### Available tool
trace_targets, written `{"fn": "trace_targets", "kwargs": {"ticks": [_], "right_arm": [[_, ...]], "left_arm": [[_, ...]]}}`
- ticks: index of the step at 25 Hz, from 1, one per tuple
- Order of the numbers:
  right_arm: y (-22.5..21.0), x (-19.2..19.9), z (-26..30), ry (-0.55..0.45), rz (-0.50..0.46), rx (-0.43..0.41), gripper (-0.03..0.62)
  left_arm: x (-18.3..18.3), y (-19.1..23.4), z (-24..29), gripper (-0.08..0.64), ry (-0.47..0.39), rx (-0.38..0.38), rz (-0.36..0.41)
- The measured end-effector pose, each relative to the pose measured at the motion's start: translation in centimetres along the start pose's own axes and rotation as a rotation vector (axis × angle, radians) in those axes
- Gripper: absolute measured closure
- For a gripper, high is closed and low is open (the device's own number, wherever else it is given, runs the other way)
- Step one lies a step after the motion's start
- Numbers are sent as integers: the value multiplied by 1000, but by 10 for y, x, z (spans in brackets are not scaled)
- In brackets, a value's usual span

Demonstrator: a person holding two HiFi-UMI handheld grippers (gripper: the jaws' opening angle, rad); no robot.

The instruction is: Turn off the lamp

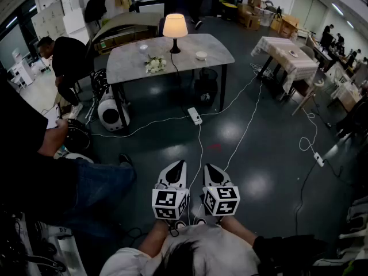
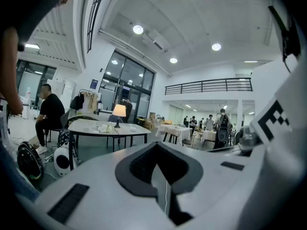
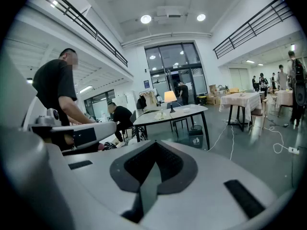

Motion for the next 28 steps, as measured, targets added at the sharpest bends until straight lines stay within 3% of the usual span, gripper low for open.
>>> {"fn": "trace_targets", "kwargs": {"ticks": [15,28], "right_arm": [[6,5,22,1,40,37,594],[-24,5,42,25,64,103,594]], "left_arm": [[13,27,2,565,17,25,0],[22,34,36,565,43,66,-2]]}}
Point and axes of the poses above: the fingertips, and each gripper's own axes: z forward along the fingers, y to its left, x out of its underside, the point moved 4 cm from there along -z, backward along the fingers, and after that the axes turned 10 degrees about z, right-handed, at the moved point
